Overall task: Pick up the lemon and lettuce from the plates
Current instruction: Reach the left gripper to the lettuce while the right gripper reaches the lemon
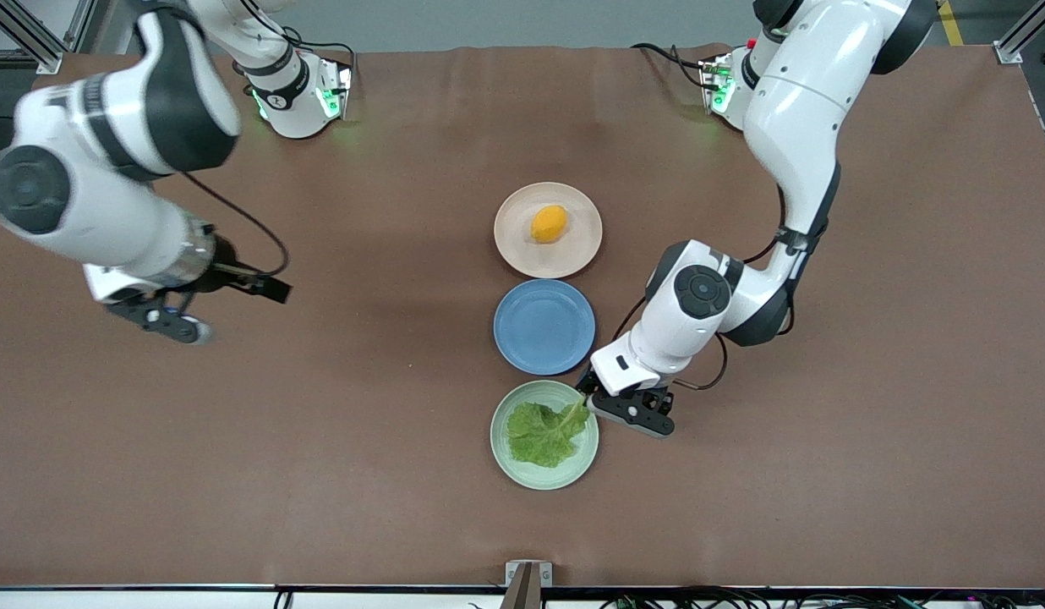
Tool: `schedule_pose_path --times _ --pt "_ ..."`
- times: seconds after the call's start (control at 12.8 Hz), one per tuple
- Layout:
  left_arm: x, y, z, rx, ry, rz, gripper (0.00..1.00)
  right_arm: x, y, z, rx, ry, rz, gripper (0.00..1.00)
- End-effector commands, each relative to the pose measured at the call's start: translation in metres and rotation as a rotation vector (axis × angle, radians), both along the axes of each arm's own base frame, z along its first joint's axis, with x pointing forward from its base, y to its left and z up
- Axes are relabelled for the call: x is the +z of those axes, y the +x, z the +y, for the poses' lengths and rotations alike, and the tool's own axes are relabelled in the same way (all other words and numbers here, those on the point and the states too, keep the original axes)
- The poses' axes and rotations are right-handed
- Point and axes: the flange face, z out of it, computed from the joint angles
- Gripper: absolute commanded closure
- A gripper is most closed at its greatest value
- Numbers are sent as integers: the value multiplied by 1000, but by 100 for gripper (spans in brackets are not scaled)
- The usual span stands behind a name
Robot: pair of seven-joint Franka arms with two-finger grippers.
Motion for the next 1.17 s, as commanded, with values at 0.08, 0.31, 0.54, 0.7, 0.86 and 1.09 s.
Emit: schedule_pose_path --times 0.08,0.31,0.54,0.7,0.86,1.09 --pt "-48 10 -25 -45 -60 -115 13 -24 -49 104 -139 -9 -48 0" --pt "-66 5 -34 -85 -60 -142 22 -53 -85 172 -161 11 -93 0" --pt "-71 -6 -50 -103 -62 -134 31 -90 -117 238 -185 12 -115 0" --pt "-80 -9 -51 -111 -54 -125 37 -114 -136 272 -199 16 -133 0" --pt "-89 -10 -50 -136 -37 -123 41 -142 -158 296 -210 -16 -118 0" --pt "-91 -10 -49 -185 -18 -136 59 -180 -198 337 -214 -38 -117 0"
